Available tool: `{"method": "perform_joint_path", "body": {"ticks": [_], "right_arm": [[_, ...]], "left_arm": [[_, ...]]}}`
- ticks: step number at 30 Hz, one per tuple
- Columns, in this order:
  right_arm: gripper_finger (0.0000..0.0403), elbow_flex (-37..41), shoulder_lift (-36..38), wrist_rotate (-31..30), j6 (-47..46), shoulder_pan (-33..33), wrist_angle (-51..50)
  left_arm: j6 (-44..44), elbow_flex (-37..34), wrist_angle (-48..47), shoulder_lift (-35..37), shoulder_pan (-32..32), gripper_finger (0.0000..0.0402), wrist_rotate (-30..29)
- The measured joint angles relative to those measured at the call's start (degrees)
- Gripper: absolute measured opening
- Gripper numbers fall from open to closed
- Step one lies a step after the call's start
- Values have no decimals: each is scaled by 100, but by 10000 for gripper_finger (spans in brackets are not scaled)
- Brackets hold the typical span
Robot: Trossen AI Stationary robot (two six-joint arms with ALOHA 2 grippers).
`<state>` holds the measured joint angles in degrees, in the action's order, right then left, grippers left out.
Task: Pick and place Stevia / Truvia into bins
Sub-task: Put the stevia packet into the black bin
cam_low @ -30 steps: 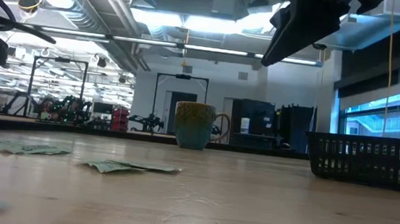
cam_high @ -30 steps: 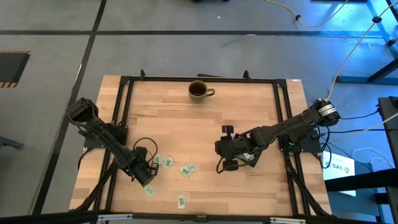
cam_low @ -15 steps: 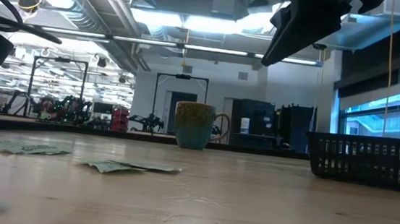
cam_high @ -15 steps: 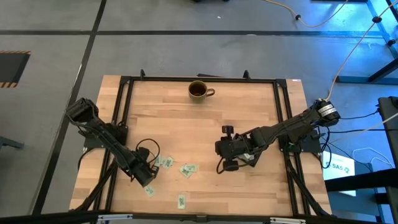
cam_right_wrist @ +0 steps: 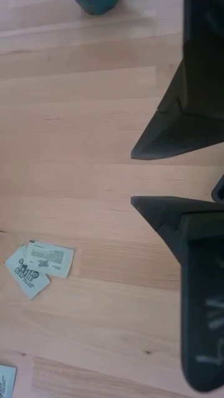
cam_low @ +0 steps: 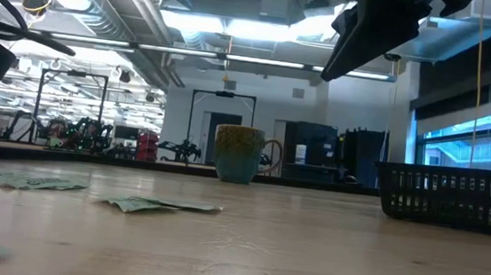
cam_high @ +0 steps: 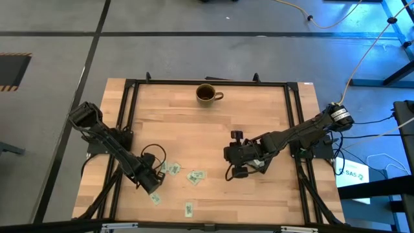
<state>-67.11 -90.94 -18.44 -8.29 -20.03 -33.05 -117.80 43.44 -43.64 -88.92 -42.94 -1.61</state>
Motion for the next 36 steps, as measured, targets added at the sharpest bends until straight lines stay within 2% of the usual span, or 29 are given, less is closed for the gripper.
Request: {"method": "perform_joint_path", "body": {"ticks": [11, 19, 27, 31, 36], "right_arm": [[108, 0, 0, 0, 0, 0, -1], [108, 0, 0, 0, -12, 0, -1], [108, 0, 0, 2, -11, -4, 0], [108, 0, 0, 2, -37, -4, 26], [108, 0, 0, 3, -160, -4, 490]], "left_arm": [[9, 0, 44, -3, 1, 35, -61], [9, 0, 37, -9, 1, 29, -37], [47, 59, 5, -19, -2, 5, -111], [333, 283, 62, -8, 8, 3, -576], [853, 668, 129, 13, 147, 3, -1567]]}}
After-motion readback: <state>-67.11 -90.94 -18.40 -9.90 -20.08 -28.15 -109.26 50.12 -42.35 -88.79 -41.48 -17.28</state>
